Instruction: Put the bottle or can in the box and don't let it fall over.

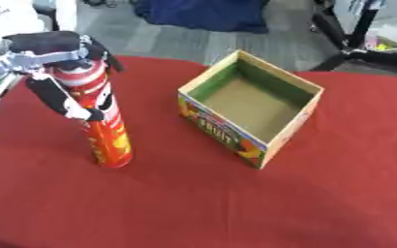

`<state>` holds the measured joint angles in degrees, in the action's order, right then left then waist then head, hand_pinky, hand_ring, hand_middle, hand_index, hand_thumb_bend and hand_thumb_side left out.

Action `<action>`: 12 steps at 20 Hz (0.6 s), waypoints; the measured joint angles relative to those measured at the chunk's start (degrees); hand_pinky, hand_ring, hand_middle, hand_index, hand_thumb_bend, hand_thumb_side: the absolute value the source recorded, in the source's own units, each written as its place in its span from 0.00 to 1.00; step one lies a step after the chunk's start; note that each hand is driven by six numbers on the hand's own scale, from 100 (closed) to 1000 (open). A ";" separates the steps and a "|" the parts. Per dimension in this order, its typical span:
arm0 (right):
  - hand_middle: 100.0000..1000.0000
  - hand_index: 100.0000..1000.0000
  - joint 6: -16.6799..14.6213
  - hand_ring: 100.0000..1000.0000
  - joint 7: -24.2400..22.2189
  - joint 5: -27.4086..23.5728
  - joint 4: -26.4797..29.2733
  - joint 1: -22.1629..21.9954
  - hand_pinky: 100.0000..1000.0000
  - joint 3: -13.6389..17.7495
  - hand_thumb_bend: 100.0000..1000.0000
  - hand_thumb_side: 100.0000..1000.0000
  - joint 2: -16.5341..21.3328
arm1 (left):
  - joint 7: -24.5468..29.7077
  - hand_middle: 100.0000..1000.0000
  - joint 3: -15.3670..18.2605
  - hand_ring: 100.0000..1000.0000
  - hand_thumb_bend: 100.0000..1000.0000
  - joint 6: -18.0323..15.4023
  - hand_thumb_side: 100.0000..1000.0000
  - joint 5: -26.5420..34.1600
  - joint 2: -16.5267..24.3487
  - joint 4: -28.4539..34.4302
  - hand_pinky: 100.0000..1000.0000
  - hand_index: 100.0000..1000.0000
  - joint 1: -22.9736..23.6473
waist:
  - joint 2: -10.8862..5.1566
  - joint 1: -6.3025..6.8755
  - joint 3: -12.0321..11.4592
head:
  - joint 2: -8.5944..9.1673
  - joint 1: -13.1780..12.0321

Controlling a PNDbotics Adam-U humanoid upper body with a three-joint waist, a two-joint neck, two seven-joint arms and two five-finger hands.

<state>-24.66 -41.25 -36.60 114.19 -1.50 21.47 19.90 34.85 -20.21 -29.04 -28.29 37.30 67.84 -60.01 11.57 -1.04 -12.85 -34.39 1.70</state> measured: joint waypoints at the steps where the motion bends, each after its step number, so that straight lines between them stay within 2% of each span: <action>1: 0.67 0.95 0.04 0.55 0.05 -0.02 0.00 0.00 0.67 0.00 0.00 0.47 0.00 | -0.11 0.19 0.00 0.27 0.28 -0.11 0.22 0.00 0.00 0.00 0.00 0.05 -0.05 | 0.00 0.00 0.00 | 0.00 0.00; 6: 0.67 0.95 0.15 0.55 0.20 -0.06 0.00 0.00 0.67 0.00 0.00 0.47 0.01 | -0.51 0.14 0.00 0.23 0.30 -0.51 0.22 0.03 0.00 -0.01 0.00 0.04 -0.62 | 0.03 0.00 0.01 | -0.02 0.00; 10: 0.67 0.95 0.11 0.55 0.31 -0.20 0.00 -0.01 0.67 0.00 0.00 0.47 0.03 | -0.71 0.00 0.01 0.22 0.32 -0.71 0.22 0.17 0.00 -0.01 0.00 0.04 -1.50 | 0.03 0.03 0.01 | -0.07 0.00; 12: 0.66 0.95 0.14 0.55 0.37 -0.32 0.00 -0.01 0.67 0.00 0.00 0.47 0.04 | -0.82 0.00 0.01 0.23 0.30 -0.83 0.21 0.17 0.00 -0.01 0.00 0.03 -1.79 | 0.03 0.12 0.01 | -0.08 0.00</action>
<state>-24.52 -40.88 -36.92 114.19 -1.51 21.47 19.94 34.03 -20.20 -29.87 -28.12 37.30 67.83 -61.80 11.60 -0.93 -12.84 -34.47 1.70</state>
